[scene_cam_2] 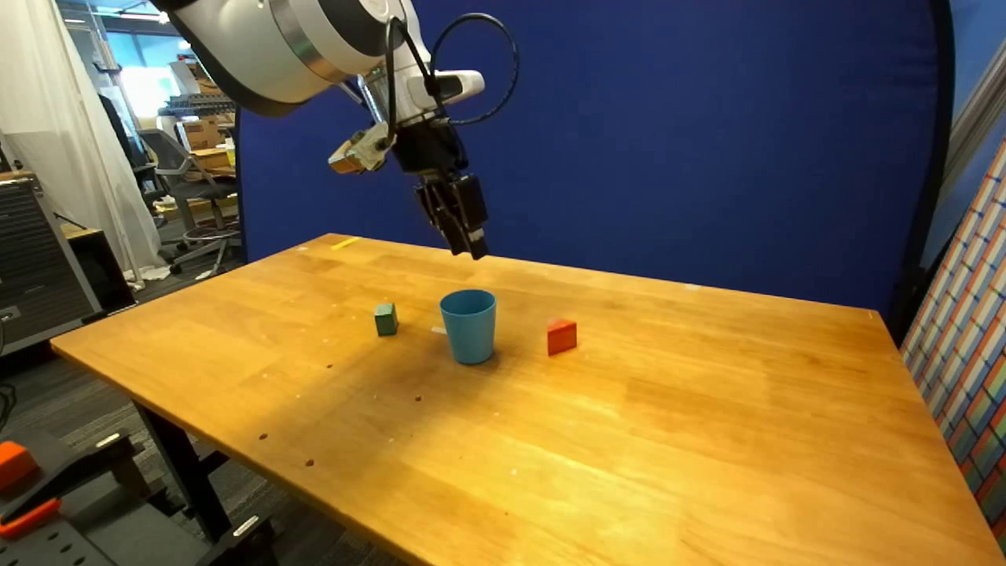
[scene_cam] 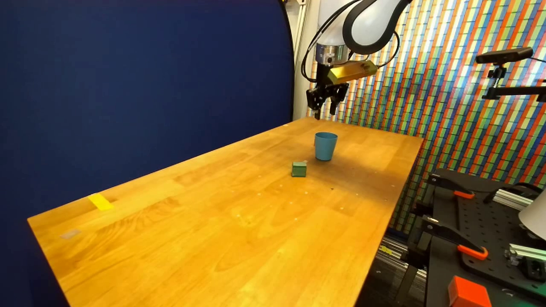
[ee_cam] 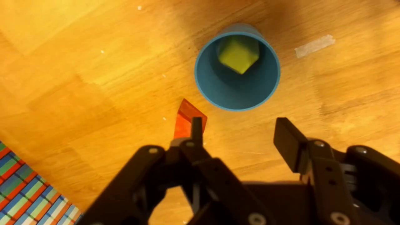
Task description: Put the yellow block inside the blue cup
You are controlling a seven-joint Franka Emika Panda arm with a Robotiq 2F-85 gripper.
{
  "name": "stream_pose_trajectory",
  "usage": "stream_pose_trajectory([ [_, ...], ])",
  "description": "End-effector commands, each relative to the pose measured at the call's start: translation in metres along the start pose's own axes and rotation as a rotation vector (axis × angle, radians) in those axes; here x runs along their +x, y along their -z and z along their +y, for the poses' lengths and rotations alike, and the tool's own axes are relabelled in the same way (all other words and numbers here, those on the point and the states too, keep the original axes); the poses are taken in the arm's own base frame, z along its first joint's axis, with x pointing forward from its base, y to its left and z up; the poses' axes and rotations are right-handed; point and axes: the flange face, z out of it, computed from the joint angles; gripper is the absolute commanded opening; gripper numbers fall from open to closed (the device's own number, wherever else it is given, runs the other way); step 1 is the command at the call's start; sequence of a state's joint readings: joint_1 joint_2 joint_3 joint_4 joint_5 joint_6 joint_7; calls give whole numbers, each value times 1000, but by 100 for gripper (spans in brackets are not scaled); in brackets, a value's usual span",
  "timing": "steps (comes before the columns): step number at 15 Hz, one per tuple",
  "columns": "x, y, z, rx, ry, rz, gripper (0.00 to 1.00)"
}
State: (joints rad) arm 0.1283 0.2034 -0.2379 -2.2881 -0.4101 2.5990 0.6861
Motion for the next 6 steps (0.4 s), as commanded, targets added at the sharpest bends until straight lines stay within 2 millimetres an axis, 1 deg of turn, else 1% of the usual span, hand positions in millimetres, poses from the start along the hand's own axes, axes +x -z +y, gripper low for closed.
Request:
stream_pose_trajectory([
  [1,-6,10,6,20,-26,-3,94],
  [2,-8,9,6,27,-25,-13,99],
  [3,-12,9,7,52,-26,-38,100],
  [4,-22,6,8,118,-34,-98,100],
  [5,-8,-5,-1,44,-35,-53,98],
  [6,-13,-7,-1,74,-35,-83,100],
])
